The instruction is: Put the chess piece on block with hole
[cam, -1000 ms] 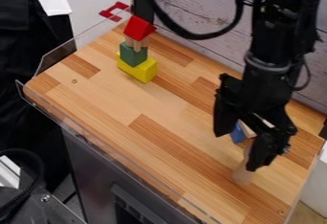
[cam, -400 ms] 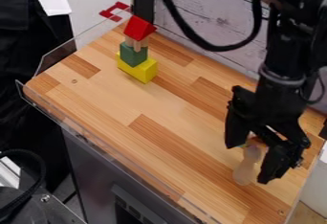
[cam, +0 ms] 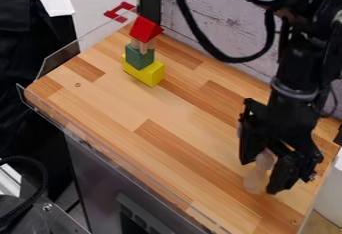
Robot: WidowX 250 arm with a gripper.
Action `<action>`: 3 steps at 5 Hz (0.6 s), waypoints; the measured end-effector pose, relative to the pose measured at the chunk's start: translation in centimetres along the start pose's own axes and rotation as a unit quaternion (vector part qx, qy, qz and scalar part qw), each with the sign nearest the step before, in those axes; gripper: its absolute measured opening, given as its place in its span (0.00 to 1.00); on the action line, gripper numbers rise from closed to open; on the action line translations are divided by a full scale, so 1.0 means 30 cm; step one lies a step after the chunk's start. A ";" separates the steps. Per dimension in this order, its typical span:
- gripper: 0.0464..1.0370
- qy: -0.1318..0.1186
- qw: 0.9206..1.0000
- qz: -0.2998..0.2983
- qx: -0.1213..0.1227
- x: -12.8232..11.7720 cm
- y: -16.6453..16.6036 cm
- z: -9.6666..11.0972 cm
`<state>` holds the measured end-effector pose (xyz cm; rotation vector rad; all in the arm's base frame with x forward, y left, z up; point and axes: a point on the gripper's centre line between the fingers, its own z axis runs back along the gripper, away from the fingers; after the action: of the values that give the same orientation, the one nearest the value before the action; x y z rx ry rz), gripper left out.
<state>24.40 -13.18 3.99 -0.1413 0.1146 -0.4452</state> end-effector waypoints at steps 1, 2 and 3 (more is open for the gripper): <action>0.35 -0.005 1.000 0.000 0.000 0.007 0.001 -0.003; 0.30 -0.003 1.000 0.004 0.007 -0.003 0.007 0.003; 0.30 -0.024 0.999 0.022 0.028 -0.019 0.015 0.089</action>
<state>24.46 -12.25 6.58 -0.0934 0.0571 -0.4004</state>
